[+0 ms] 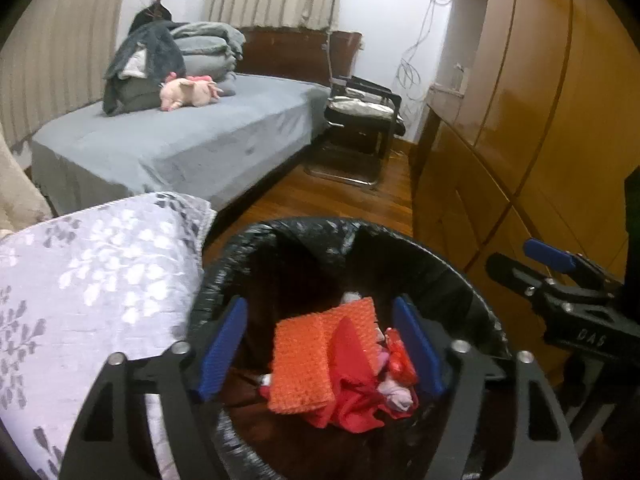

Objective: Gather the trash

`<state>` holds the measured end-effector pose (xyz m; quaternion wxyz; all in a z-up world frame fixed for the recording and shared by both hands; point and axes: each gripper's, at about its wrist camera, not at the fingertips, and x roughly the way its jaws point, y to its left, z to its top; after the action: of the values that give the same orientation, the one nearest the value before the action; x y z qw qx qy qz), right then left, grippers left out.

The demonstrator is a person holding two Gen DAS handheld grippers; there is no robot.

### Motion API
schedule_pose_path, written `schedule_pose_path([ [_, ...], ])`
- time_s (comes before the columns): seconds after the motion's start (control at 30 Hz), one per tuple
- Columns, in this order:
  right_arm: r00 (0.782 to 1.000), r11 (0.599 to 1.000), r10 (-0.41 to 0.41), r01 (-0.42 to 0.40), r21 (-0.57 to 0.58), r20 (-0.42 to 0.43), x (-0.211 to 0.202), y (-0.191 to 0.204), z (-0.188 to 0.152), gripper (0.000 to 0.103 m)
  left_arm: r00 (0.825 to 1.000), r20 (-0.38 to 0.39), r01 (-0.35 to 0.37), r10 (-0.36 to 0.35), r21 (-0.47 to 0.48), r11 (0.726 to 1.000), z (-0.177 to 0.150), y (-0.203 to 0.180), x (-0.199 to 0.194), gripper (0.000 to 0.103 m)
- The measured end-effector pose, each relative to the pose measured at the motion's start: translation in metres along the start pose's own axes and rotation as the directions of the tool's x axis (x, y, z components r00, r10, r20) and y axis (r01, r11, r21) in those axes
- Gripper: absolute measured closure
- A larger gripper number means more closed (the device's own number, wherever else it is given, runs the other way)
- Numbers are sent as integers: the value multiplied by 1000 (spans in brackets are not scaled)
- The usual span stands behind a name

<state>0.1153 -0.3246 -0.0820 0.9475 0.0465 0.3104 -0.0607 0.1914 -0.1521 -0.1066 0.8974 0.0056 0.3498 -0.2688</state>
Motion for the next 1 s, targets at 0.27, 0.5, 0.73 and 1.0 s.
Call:
schedule_pose_path([
  [0.27,997,997,72,-72,-9,27,-38,19,13,5,996,50,-74,75,-26,997,2,15,-50,8],
  [0.5,992,992,121,-120,-30,35,-72,46,22,5,990,77,-118,122,-51,992,0,21,-94,6],
  [0.73,988,989,147,-146,-37,42,-98,59,27,5,982,114,-145,153,-73,987,-3,21,-132,6],
  [1.0,985,985,160,-154,-77,71,-126,76,29,5,972,149,-172,183,-82,982,-7,17,-167,6],
])
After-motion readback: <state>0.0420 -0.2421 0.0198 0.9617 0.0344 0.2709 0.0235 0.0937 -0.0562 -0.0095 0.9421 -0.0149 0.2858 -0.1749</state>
